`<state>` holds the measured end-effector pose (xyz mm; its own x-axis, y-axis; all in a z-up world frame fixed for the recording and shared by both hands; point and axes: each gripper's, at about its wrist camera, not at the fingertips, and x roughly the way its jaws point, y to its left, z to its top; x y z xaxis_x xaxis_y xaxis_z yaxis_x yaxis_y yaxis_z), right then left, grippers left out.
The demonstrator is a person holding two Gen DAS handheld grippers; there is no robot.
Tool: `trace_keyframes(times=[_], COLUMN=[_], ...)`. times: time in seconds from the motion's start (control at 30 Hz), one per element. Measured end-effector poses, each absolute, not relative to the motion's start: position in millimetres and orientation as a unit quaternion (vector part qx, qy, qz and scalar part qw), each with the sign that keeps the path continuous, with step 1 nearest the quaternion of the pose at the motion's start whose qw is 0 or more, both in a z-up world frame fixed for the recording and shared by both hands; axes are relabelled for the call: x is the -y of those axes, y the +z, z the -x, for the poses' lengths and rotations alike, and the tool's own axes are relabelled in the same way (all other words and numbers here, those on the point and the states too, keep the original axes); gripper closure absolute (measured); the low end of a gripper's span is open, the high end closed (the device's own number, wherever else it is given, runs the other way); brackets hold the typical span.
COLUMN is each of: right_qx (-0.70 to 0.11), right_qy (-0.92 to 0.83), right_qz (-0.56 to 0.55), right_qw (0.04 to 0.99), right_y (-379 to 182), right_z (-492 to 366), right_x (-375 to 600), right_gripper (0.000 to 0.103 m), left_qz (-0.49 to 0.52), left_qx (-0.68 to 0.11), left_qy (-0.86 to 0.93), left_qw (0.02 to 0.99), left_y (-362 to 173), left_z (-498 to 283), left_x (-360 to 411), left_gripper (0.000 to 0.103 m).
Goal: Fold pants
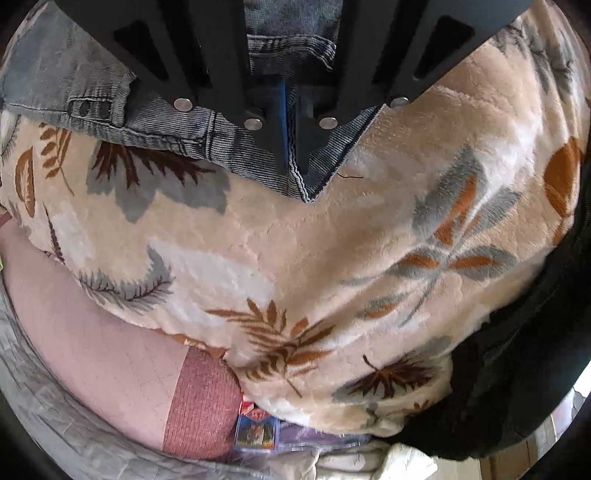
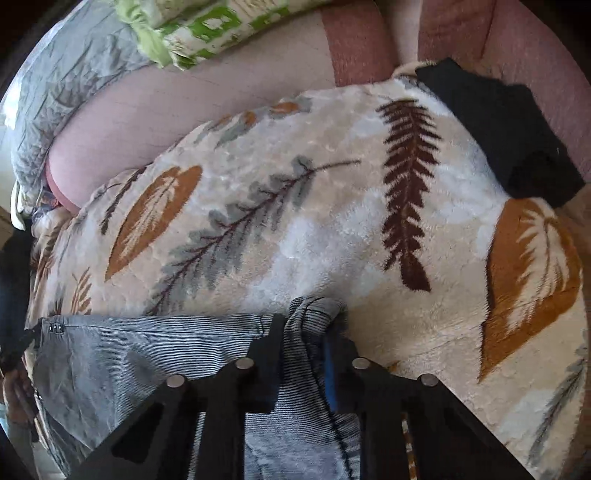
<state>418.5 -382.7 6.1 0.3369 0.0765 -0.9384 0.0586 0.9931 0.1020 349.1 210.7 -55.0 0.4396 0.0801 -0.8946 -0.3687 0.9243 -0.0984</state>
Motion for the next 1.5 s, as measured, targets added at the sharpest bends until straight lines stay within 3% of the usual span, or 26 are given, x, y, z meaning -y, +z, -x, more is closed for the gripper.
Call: trace_keyframes(times=[0.3, 0.5, 0.67, 0.87, 1.0, 1.27, 1.43, 1.5], right_qx=[-0.514, -0.475, -0.494, -0.547, -0.557, -0.513, -0.604, -0.617], right_qy=[0.054, 0.092, 0.094, 0.070, 0.066, 0.089, 0.093, 0.097], right_qz=[-0.073, -0.066, -0.051, -0.074, -0.100, -0.120, -0.076, -0.094], right_qw=[0.853, 0.872, 0.863, 0.831, 0.822, 0.846, 0.788, 0.775], right_y=[88, 141, 124, 60, 48, 92, 42, 32], right_z=[-366, -256, -167, -98, -85, -73, -77, -74], right_x=[375, 375, 384, 413, 425, 439, 442, 447], right_gripper=[0.088, 0.088, 0.088, 0.088, 0.088, 0.088, 0.084, 0.077], left_qz=[0.155, 0.143, 0.131, 0.101, 0.101, 0.109, 0.113, 0.115], left_qx=[-0.406, -0.355, -0.373, -0.437, -0.452, -0.424, -0.478, -0.497], left_qy=[0.079, 0.037, -0.001, -0.004, -0.007, -0.023, -0.033, -0.028], left_qw=[0.897, 0.923, 0.919, 0.894, 0.886, 0.899, 0.870, 0.860], left_y=[43, 83, 59, 6, -1, 38, 9, -5], left_z=[-261, -150, -72, -25, -15, -5, -5, -5], left_x=[-212, -214, -216, -220, -229, -238, -252, -257], left_gripper=[0.100, 0.100, 0.100, 0.100, 0.100, 0.100, 0.099, 0.099])
